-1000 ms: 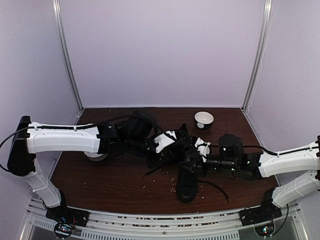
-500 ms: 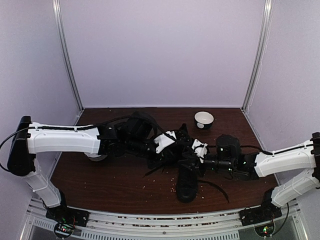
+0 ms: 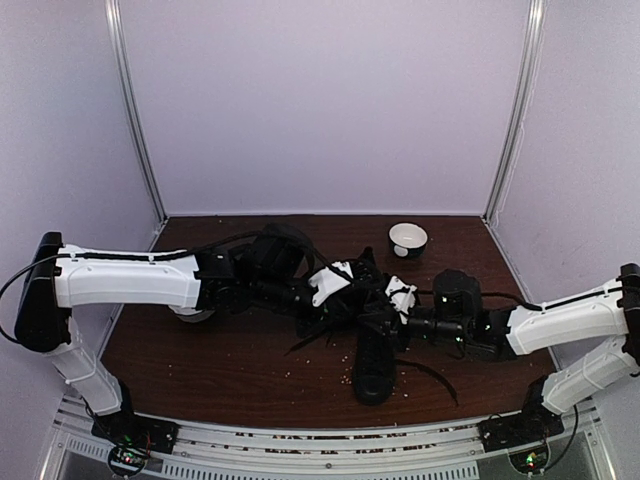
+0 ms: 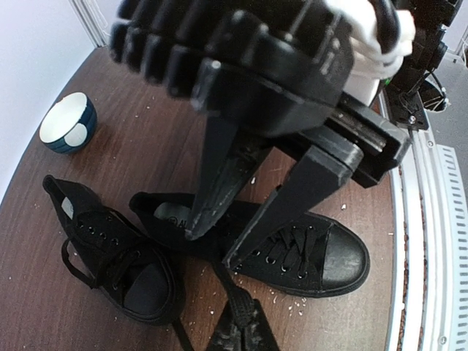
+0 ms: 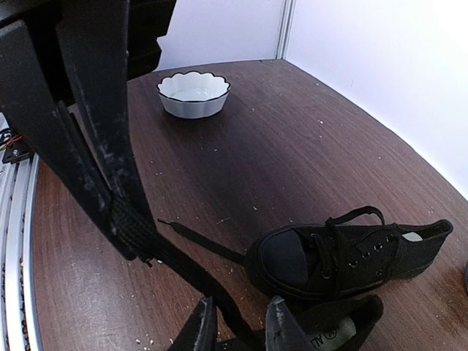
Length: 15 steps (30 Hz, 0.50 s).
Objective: Tie the shoes
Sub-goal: Pass from the left arm to the right
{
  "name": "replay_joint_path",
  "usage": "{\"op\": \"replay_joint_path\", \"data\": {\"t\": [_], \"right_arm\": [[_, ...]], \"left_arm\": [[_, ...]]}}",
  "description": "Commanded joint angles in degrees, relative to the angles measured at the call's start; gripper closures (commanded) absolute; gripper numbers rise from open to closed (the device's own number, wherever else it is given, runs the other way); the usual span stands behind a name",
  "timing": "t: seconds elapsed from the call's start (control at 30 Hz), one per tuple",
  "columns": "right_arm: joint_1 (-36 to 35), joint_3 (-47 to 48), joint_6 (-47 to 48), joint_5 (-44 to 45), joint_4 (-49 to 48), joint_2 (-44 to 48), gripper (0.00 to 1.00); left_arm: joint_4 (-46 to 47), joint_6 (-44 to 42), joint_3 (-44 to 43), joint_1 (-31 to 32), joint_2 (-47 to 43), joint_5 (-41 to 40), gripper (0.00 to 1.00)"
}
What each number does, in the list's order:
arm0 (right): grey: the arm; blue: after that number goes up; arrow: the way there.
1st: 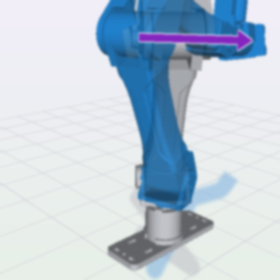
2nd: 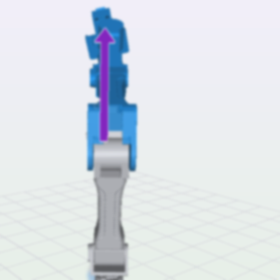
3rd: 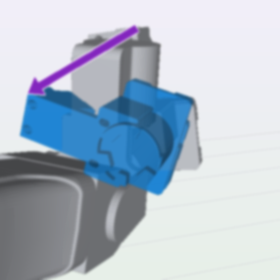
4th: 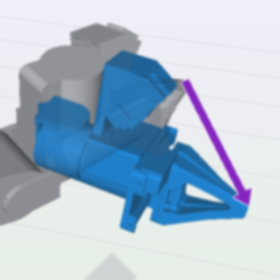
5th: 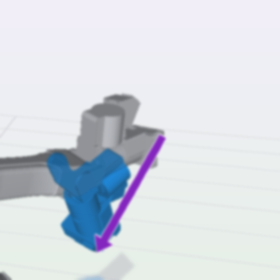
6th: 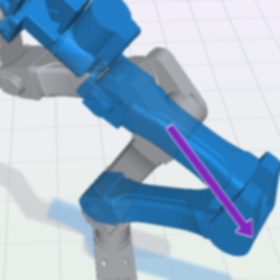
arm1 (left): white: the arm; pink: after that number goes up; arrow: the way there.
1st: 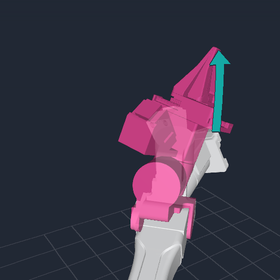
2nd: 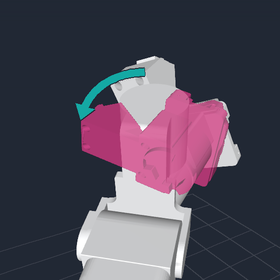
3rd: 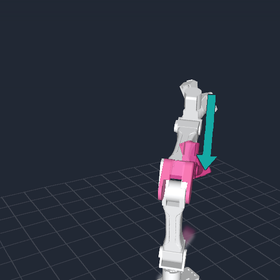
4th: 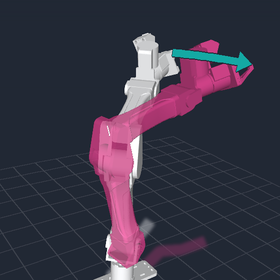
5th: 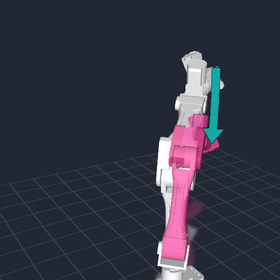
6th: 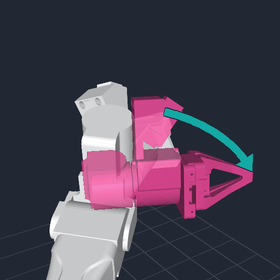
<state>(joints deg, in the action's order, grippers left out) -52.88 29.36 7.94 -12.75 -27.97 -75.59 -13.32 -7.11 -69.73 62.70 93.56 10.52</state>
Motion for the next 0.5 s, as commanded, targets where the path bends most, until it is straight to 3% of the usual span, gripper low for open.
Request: {"op": "replay_joint_path", "data": {"t": [0.0,0.47], "right_arm": [[0.36,-0.90,-0.98,2.35,-1.74,-0.62,0.79],[0.50,-1.85,-1.31,2.82,-3.86,-2.68,0.76]], "left_arm": [[3.21,0.31,0.65,0.15,-1.61,1.23,1.00],[3.22,0.08,0.65,0.15,-1.93,1.82,1.00]]}}
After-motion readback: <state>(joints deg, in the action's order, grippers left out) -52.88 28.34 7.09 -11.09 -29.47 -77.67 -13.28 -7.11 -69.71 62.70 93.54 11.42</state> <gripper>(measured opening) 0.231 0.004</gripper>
